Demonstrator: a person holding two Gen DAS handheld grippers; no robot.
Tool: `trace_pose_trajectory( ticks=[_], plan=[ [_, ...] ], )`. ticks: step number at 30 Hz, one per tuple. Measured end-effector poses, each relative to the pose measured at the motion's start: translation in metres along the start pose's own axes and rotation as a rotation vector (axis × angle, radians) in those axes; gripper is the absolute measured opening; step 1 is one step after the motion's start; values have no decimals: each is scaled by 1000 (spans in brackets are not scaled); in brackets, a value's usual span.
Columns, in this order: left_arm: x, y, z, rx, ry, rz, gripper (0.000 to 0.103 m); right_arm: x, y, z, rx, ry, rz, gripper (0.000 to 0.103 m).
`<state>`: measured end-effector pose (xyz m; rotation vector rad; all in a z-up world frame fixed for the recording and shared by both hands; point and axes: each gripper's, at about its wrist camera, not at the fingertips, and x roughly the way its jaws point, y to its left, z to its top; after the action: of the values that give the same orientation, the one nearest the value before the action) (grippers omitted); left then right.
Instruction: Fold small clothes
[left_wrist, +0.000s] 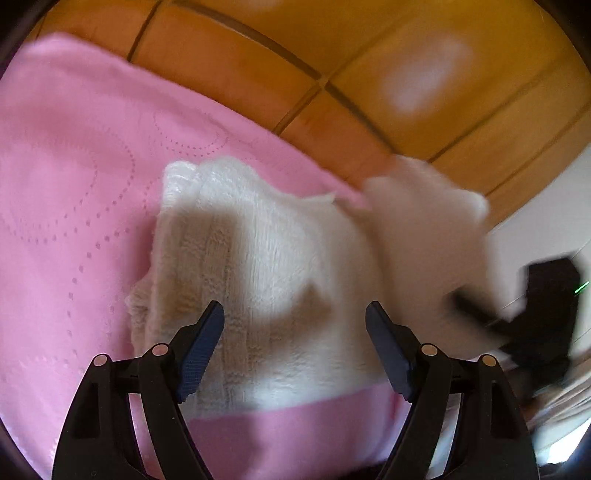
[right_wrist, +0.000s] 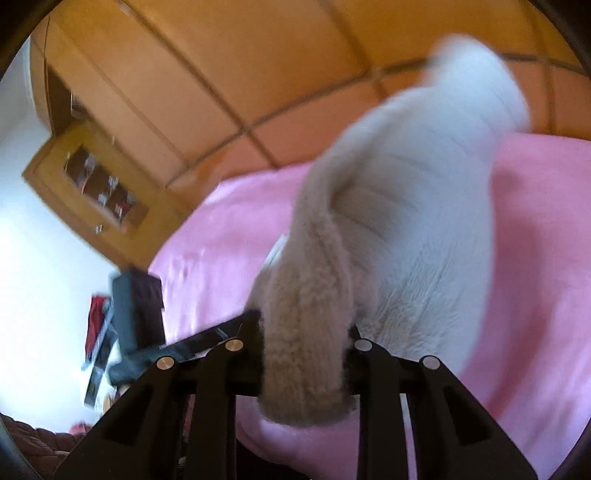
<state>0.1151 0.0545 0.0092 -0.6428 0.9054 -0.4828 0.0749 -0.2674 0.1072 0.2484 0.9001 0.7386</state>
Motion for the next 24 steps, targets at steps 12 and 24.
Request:
trace_pose_trajectory(
  ticks=[12,24],
  plan=[
    [24,1,22,-187,72,-222,90,58,17,-39,-155,91,-103,32],
    [70,-28,40,-116,224,-107,85,6,1,-56,-169,-17,-2,78]
  ],
)
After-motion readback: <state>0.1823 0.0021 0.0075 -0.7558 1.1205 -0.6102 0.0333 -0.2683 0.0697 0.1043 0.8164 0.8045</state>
